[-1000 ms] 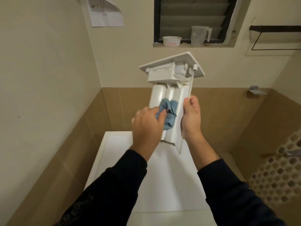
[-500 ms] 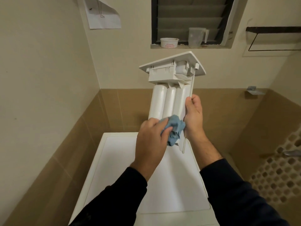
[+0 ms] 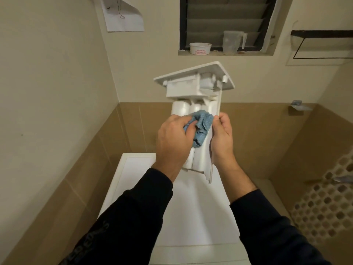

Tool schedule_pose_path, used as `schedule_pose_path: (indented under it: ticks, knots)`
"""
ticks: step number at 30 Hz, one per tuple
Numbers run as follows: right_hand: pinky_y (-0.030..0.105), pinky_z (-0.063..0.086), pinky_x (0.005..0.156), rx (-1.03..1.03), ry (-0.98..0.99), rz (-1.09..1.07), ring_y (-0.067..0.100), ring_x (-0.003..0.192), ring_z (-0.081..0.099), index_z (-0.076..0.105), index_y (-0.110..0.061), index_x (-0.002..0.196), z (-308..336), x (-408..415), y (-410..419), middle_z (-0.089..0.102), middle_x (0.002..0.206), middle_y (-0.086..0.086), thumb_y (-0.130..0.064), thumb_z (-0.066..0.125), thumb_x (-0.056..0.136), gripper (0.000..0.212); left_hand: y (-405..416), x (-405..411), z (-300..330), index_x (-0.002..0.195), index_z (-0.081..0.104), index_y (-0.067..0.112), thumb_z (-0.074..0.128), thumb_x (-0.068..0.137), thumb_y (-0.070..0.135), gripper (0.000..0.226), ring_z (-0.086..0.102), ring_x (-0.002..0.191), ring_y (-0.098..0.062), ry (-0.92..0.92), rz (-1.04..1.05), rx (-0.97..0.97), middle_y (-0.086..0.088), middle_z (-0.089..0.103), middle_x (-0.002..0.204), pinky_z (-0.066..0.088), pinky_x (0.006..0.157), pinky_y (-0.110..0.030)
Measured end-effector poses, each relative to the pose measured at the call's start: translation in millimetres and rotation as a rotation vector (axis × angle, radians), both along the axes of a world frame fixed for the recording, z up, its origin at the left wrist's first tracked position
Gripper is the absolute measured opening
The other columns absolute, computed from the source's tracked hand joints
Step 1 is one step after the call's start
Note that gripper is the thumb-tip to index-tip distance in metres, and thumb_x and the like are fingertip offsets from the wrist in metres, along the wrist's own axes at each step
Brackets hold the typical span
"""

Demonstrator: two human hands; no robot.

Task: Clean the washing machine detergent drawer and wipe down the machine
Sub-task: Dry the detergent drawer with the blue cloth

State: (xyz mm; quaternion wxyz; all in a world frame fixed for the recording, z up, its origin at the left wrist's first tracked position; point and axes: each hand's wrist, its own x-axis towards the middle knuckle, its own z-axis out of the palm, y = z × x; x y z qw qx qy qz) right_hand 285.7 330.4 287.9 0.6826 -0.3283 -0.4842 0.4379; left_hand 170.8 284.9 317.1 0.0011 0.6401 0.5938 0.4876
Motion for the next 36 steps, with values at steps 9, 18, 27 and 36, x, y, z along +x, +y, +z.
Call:
schedule_pose_path:
  ticks: [9,18,27,36]
  knots:
    - [0.021,0.036,0.060,-0.090,0.134,-0.138,0.006,0.063,0.036,0.042,-0.019,0.078,16,16,16,0.040,0.069,-0.008,-0.015,0.040,0.104,0.027,-32,1,-51,0.109,0.071,0.015,0.055,0.095,0.031,0.027,0.054,0.078,-0.015,-0.004,-0.132,-0.005,0.002,0.057,0.086,0.042,0.064,-0.023]
    - [0.021,0.037,0.059,-0.131,0.110,-0.094,0.004,0.060,0.038,0.043,-0.018,0.078,5,18,5,0.044,0.064,-0.013,-0.014,0.042,0.104,0.026,-29,-21,-38,0.107,0.073,0.015,0.056,0.094,0.031,0.027,0.053,0.077,-0.016,-0.024,-0.032,0.093,0.002,0.056,0.084,0.043,0.063,-0.027]
    - [0.022,0.039,0.068,-0.011,-0.033,0.015,0.005,0.070,0.041,0.049,-0.021,0.080,-2,-4,-11,0.045,0.077,-0.007,-0.017,0.042,0.100,0.022,12,-32,28,0.110,0.072,0.020,0.052,0.097,0.033,0.027,0.054,0.098,-0.024,0.080,0.173,0.013,0.001,0.059,0.098,0.041,0.085,-0.036]
    - [0.028,0.034,0.069,-0.036,-0.035,-0.016,0.010,0.072,0.034,0.050,-0.031,0.073,-7,-3,-11,0.040,0.076,-0.005,-0.026,0.044,0.095,0.024,7,-41,26,0.098,0.070,0.024,0.059,0.094,0.037,0.018,0.056,0.087,-0.019,0.087,0.258,-0.064,0.002,0.063,0.095,0.033,0.071,-0.029]
